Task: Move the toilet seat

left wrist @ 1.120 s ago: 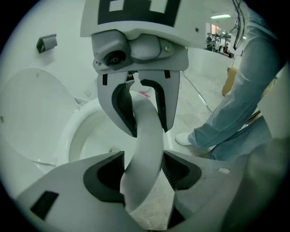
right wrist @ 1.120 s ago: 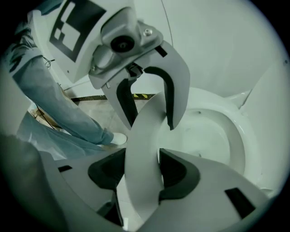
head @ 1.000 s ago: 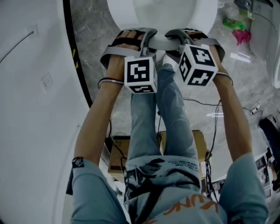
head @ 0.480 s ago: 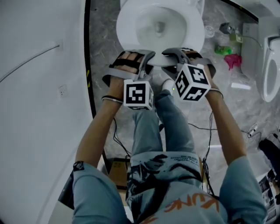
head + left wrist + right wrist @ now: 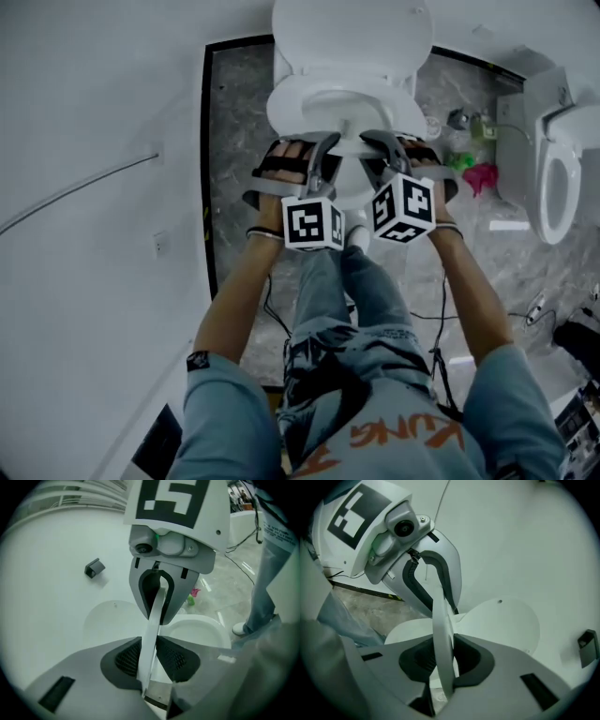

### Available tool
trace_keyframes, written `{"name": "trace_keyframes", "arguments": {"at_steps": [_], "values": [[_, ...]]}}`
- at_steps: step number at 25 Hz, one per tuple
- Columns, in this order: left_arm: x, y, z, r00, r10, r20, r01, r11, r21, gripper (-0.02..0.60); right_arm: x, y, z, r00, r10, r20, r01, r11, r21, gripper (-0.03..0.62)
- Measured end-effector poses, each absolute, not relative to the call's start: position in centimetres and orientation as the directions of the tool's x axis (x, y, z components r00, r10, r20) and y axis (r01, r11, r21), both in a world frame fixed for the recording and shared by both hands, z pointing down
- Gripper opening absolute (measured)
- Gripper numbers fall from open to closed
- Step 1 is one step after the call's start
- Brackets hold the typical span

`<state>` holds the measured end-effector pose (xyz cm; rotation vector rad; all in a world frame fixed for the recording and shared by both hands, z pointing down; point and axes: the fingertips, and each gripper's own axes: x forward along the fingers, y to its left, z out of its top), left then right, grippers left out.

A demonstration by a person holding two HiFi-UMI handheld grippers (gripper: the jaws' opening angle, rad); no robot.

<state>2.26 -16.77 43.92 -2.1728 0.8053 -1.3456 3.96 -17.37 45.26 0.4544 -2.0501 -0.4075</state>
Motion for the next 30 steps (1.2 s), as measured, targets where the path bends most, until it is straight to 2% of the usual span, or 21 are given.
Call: {"name": "trace_keyframes", "arguments": {"at_steps": [5,8,12,20,24,30], "values": [[2.5,-20.5,41.0,0.405,-0.649,0.644,-0.177,-0.746,-0.642,0.101,4.5,-21.2,41.3,-0.420,-0.533,0.734,-0.237,0.845,0.479,0.086],[2.2,-22.3,40.5,0.416,-0.618,0.667,-0.067,-0.752,-0.655,0.107,4.5,-23.5,39.7,-0.387,-0.553,0.738,-0.270,0.833,0.483,0.094],[1.6,-26.7,38.4,0.386,-0.716,0.582,0.019,-0.624,-0.781,0.132,4.6,-26.5,38.4,-0.375,-0.582,0.721,-0.249,0.813,0.526,0.101],[2.6,-32.9,38.0,0.425,-0.604,0.674,-0.057,-0.761,-0.646,0.152,5.0,-34.8,36.9,-0.308,-0.672,0.673,-0.228,0.739,0.634,0.135],[3.3,-38.3,35.9,0.438,-0.651,0.620,-0.137,-0.730,-0.669,0.156,5.3,-38.9,36.7,-0.292,-0.665,0.687,-0.252,0.747,0.615,0.141],[4.3,-43.3,35.7,0.407,-0.669,0.621,-0.177,-0.725,-0.665,0.173,6.4,-43.4,36.9,-0.242,-0.639,0.730,-0.258,0.768,0.586,0.158]]}}
